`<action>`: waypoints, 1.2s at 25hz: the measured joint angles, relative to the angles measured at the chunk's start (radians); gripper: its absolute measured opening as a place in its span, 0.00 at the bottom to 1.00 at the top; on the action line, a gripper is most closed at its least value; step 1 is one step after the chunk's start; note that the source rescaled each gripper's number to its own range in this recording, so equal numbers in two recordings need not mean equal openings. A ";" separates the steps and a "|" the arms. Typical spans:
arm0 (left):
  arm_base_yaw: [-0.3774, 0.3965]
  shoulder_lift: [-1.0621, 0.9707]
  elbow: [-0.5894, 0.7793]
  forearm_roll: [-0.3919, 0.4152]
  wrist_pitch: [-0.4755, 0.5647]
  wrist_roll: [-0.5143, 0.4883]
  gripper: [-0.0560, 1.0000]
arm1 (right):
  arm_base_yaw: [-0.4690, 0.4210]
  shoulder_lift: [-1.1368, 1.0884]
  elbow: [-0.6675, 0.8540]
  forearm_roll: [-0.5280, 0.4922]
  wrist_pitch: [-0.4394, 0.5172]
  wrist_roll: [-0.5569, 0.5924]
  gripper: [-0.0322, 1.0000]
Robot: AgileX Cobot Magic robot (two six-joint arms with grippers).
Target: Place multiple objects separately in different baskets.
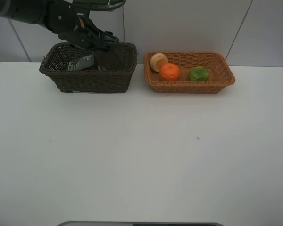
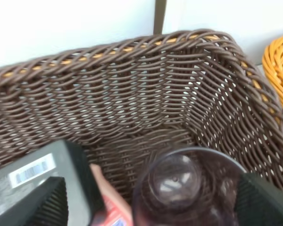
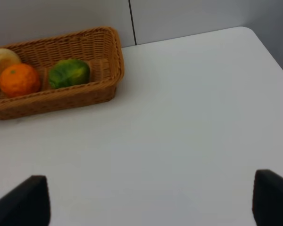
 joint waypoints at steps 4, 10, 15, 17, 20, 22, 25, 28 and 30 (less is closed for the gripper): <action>0.005 -0.100 0.000 0.000 0.152 0.004 0.92 | 0.000 0.000 0.000 0.000 0.000 0.000 0.88; 0.059 -0.314 0.018 0.000 0.427 0.022 0.92 | 0.000 0.000 0.000 0.000 0.000 0.000 0.88; 0.150 -0.577 0.138 -0.005 0.525 0.035 0.92 | 0.000 0.000 0.000 0.000 0.000 0.000 0.88; 0.183 -0.689 0.203 -0.005 0.569 0.046 0.92 | 0.000 0.000 0.000 0.000 0.000 0.000 0.88; 0.206 -0.858 0.289 -0.006 0.645 0.061 0.92 | 0.000 0.000 0.000 0.000 0.000 0.000 0.88; 0.209 -0.977 0.335 -0.024 0.690 0.062 0.92 | 0.000 0.000 0.000 0.000 0.000 0.000 0.88; 0.209 -1.148 0.401 -0.074 0.733 0.065 0.92 | 0.000 0.000 0.000 0.000 0.000 0.000 0.88; 0.209 -1.314 0.465 -0.132 0.783 0.094 0.92 | 0.000 0.000 0.000 0.000 0.000 0.000 0.88; 0.209 -1.424 0.506 -0.168 0.829 0.118 0.92 | 0.000 0.000 0.000 0.000 0.000 0.000 0.88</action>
